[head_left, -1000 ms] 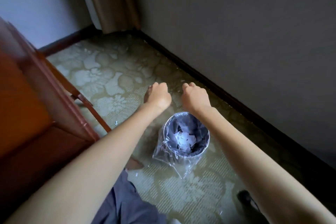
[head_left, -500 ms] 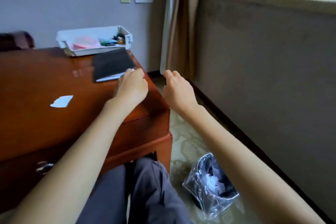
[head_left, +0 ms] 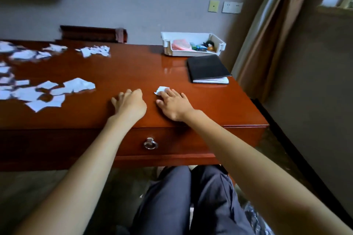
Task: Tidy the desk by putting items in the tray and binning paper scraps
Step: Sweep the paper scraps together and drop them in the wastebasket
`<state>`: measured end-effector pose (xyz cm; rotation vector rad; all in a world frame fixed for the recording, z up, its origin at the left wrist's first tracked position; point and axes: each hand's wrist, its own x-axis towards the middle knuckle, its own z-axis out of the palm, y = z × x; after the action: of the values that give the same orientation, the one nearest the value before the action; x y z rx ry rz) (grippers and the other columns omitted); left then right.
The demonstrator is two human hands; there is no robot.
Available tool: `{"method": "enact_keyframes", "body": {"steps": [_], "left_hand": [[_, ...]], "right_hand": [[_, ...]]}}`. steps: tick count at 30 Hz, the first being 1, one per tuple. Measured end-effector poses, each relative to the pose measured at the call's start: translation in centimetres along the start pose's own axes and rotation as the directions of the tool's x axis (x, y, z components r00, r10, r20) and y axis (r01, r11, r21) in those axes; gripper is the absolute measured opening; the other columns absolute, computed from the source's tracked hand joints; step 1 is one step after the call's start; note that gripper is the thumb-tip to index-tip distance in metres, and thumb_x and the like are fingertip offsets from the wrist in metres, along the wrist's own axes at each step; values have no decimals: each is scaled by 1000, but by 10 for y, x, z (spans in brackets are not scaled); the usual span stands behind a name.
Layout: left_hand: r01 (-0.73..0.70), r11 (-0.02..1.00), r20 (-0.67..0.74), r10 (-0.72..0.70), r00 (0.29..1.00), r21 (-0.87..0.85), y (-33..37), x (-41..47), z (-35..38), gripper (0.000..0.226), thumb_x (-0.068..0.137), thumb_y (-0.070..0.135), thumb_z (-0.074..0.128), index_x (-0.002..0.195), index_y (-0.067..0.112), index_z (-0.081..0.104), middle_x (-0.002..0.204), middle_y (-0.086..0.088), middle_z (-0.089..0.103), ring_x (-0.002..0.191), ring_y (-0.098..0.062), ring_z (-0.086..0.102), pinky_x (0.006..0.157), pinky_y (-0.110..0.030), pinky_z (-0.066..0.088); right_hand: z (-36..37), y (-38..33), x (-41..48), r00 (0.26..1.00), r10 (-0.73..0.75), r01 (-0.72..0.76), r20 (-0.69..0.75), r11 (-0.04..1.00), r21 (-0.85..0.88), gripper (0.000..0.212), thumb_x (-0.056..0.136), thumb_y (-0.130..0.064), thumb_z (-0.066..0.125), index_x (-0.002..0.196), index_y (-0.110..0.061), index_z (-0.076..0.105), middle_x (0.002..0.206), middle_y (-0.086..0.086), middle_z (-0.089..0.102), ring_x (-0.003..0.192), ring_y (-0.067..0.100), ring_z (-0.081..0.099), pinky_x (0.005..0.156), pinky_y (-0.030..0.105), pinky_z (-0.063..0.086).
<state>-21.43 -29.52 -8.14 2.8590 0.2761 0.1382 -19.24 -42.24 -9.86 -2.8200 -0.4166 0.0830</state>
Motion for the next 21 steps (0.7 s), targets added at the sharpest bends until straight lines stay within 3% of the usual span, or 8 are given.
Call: {"method": "enact_keyframes", "body": {"steps": [4,8,11,13,17,21], "left_hand": [[142,990,-60,-143,988,-10,-49,17,-16,46,97,8,34,141,16,37,147,-13,36,139,-32,28,117,-49,19],[187,982,-151,-189,970,-26,-84,24,-26,49,95,8,35,144,13,30,150,-16,30,142,-32,19,116,-50,17],[286,957,-230,-290,929,-49,-131,32,-36,50,99,18,34,147,11,21,155,-18,17,145,-34,6,117,-53,8],[361,931,-261,-364,894,-63,-158,41,-39,53,100,26,32,149,12,14,157,-19,9,146,-34,-2,116,-55,1],[434,900,-188,-431,883,-27,-197,65,-38,57,100,41,23,151,22,5,158,-17,-7,144,-37,-15,115,-57,-6],[389,921,-65,-389,919,-22,-219,88,-36,55,100,45,18,150,29,3,159,-12,-8,144,-39,-13,115,-56,-3]], "right_hand": [[8,-49,33,988,-125,124,87,992,19,45,102,-32,25,145,-21,29,156,5,21,147,24,11,118,51,4],[13,-80,51,974,-191,187,123,981,47,44,102,-27,26,145,-24,28,156,4,20,146,27,10,118,53,2],[26,-120,75,969,-245,241,40,966,90,44,100,-27,32,143,-19,31,153,10,26,145,29,16,118,51,10],[30,-144,90,969,-244,246,-30,965,89,49,99,-33,35,145,-16,26,155,14,17,145,32,11,118,50,13],[39,-178,119,953,-301,299,42,952,63,57,98,-46,30,149,-32,10,159,5,-15,146,29,-16,117,53,1],[49,-196,138,925,-354,350,140,935,53,53,97,-54,23,147,-42,10,159,-2,-16,146,26,-18,117,54,-5]]}}
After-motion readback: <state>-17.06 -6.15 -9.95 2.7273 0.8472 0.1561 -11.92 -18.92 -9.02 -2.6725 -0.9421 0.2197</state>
